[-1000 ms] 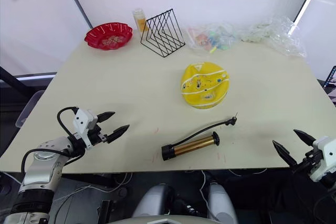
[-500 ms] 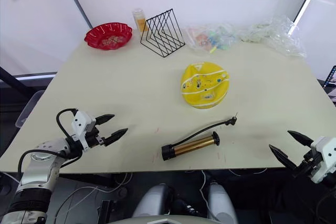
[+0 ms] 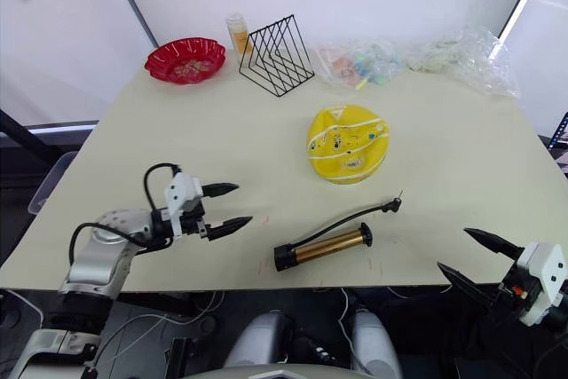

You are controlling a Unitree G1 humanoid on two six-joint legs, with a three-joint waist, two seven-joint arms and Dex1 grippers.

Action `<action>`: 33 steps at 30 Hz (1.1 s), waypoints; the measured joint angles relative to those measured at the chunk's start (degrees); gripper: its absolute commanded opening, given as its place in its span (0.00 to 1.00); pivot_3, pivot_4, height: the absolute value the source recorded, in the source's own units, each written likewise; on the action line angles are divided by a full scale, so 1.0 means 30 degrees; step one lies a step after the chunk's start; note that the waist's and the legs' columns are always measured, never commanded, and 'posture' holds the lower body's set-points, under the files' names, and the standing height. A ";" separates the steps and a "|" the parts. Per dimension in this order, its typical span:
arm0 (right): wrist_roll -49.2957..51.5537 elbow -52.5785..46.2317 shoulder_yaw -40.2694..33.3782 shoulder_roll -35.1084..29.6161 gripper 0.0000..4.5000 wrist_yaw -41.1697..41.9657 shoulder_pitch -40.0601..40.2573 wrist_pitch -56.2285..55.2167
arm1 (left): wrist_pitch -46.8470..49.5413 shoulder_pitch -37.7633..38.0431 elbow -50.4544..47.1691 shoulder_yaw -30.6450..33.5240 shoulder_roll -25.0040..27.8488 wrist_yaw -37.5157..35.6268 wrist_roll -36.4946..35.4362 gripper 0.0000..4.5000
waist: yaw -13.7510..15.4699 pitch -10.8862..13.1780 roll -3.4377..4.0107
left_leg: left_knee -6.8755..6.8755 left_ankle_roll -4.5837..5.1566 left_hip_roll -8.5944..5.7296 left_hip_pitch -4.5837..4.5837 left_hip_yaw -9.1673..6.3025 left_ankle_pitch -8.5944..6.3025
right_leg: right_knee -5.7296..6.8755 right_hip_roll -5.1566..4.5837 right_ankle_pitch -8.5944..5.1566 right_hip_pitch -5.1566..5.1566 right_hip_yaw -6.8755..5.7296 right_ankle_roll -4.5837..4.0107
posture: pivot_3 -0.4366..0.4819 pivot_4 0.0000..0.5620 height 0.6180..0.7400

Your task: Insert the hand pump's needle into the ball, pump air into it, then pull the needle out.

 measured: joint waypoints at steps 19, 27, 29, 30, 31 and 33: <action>0.0057 -0.1613 0.0365 0.0448 0.99 -0.0167 0.0401 -0.0166 | 0.2547 -0.4418 -0.0065 -0.5397 -0.5066 0.2113 0.3177 1.00 | 0.0026 0.0011 -0.0023 | 0.0018 0.0002 -0.0037 -0.0012 0.0002 0.0000 | -0.0003 0.0032 0.0022 0.0001 0.0047 0.0013 | 0.48 0.27 1.00; -0.0055 -0.1745 0.0412 0.0570 0.99 -0.0431 0.0346 -0.0220 | 0.2673 -0.5177 0.1032 -0.6690 -0.6827 0.3105 0.4525 1.00 | 0.0057 0.0014 -0.0030 | 0.0024 0.0003 -0.0061 -0.0016 -0.0011 0.0000 | 0.0001 0.0032 0.0021 0.0003 0.0071 0.0018 | 0.48 0.27 1.00; -0.0072 -0.1817 0.0434 0.0569 0.99 -0.0483 0.0348 -0.0219 | 0.2856 -0.5370 0.1641 -0.6989 -0.7314 0.3434 0.4917 1.00 | 0.0060 0.0015 -0.0032 | 0.0025 0.0003 -0.0070 -0.0017 -0.0008 0.0000 | -0.0001 0.0029 0.0020 0.0003 0.0076 0.0022 | 0.48 0.27 1.00; -0.0076 -0.1870 0.0436 0.0568 0.99 -0.0497 0.0348 -0.0219 | 0.2900 -0.5397 0.1842 -0.7071 -0.7462 0.3527 0.5071 1.00 | 0.0053 0.0016 -0.0033 | 0.0024 0.0003 -0.0070 -0.0018 -0.0014 0.0000 | -0.0001 0.0030 0.0020 0.0003 0.0074 0.0019 | 0.48 0.27 1.00; -0.0085 -0.1915 0.0436 0.0568 0.99 -0.0512 0.0354 -0.0219 | 0.2926 -0.5449 0.2057 -0.7151 -0.7545 0.3603 0.5236 1.00 | 0.0017 0.0016 -0.0033 | 0.0021 0.0003 -0.0069 -0.0016 -0.0017 0.0000 | -0.0001 0.0031 0.0019 0.0002 0.0073 0.0019 | 0.48 0.27 1.00; -0.0166 -0.1962 0.0443 0.0565 0.99 -0.0550 0.0334 -0.0215 | 0.2971 -0.5743 0.2681 -0.7450 -0.7856 0.3897 0.5667 1.00 | 0.0003 0.0016 -0.0032 | 0.0020 0.0003 -0.0069 -0.0015 -0.0022 0.0000 | 0.0000 0.0033 0.0019 0.0002 0.0069 0.0019 | 0.48 0.27 1.00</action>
